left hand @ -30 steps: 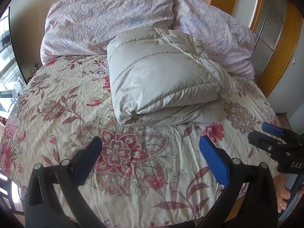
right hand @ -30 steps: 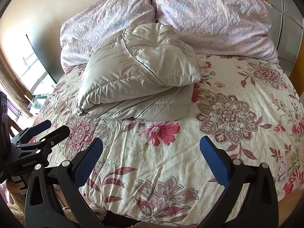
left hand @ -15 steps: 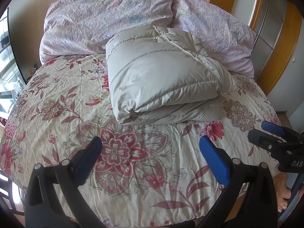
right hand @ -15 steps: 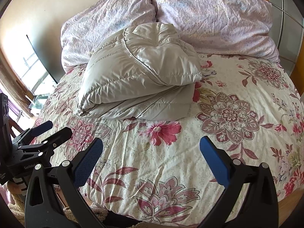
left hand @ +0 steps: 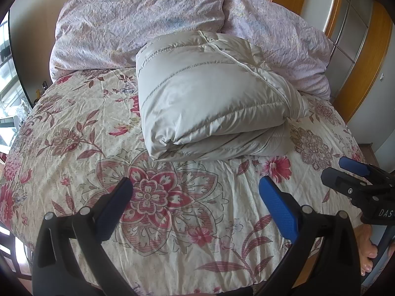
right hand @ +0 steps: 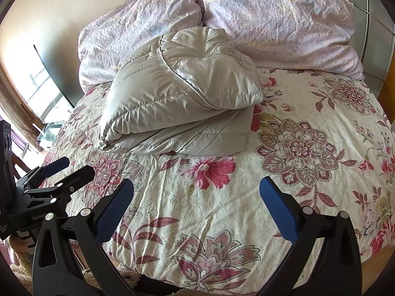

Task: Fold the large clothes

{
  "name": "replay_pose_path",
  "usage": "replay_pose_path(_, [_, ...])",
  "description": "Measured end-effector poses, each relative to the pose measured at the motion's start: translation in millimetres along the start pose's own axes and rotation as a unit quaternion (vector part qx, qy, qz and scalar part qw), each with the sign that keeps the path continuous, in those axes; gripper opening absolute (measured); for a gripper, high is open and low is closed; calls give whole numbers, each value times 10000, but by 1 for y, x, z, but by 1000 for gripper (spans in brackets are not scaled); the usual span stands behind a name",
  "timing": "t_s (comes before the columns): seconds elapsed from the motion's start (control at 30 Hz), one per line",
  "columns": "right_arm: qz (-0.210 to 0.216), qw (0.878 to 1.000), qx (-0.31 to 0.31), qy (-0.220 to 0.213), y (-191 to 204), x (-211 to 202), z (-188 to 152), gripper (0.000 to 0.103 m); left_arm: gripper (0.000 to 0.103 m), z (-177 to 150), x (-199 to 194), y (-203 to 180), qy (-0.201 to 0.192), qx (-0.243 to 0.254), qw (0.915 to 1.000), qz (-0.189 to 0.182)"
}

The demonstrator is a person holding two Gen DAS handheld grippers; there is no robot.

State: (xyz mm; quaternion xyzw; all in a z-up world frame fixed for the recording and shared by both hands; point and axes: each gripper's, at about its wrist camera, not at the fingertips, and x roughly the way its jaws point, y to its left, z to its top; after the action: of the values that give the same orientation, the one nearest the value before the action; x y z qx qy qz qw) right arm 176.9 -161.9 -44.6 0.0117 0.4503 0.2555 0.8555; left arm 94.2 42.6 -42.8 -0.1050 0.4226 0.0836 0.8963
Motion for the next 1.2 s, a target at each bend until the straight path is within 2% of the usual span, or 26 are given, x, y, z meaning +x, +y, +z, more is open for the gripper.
replay_pose_path(1.2, [18, 10000, -25, 5, 1, 0, 1, 102, 101, -1, -1, -1, -34, 60, 10000, -1])
